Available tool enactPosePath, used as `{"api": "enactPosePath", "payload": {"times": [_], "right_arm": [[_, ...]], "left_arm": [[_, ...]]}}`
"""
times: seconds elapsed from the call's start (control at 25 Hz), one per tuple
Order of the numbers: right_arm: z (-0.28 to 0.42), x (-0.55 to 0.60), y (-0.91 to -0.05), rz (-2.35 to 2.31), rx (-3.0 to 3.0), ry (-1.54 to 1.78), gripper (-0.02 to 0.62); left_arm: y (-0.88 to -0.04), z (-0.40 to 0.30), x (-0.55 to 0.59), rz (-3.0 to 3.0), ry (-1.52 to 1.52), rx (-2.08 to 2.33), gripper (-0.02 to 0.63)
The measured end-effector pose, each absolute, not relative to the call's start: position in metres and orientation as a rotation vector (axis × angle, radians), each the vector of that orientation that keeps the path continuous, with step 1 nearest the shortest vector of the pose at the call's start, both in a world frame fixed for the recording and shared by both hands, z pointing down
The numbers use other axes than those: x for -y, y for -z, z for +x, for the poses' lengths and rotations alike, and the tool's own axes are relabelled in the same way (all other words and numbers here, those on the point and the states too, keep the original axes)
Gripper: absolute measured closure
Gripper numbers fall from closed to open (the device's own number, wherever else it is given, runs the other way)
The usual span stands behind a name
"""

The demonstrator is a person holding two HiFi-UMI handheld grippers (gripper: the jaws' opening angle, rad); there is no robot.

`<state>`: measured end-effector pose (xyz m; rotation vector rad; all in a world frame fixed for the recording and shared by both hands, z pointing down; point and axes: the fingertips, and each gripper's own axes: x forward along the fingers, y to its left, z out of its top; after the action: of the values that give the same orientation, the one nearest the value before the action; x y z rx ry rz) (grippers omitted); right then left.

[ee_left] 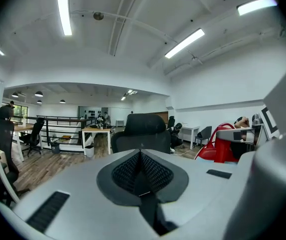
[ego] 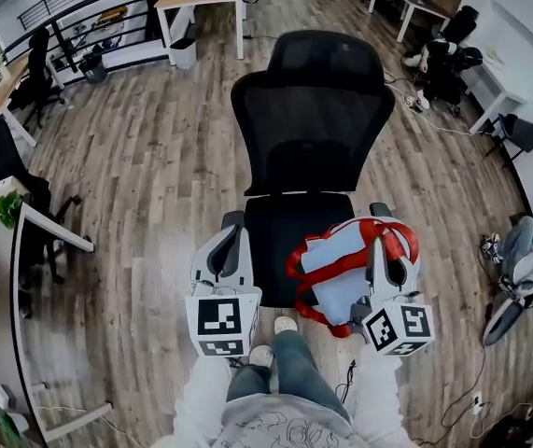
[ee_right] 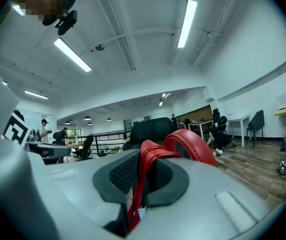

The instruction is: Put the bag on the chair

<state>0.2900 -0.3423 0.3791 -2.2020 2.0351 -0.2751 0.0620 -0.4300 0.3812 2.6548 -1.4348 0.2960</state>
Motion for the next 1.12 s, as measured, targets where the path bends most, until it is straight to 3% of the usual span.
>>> {"api": "enactPosePath", "payload": {"times": [1.12], "right_arm": [[0.339, 0.493, -0.622, -2.098, -2.306, 0.777, 0.565]], "left_arm": [[-0.531, 0.113, 0.526, 2.412, -0.489, 1.534, 0.600]]}}
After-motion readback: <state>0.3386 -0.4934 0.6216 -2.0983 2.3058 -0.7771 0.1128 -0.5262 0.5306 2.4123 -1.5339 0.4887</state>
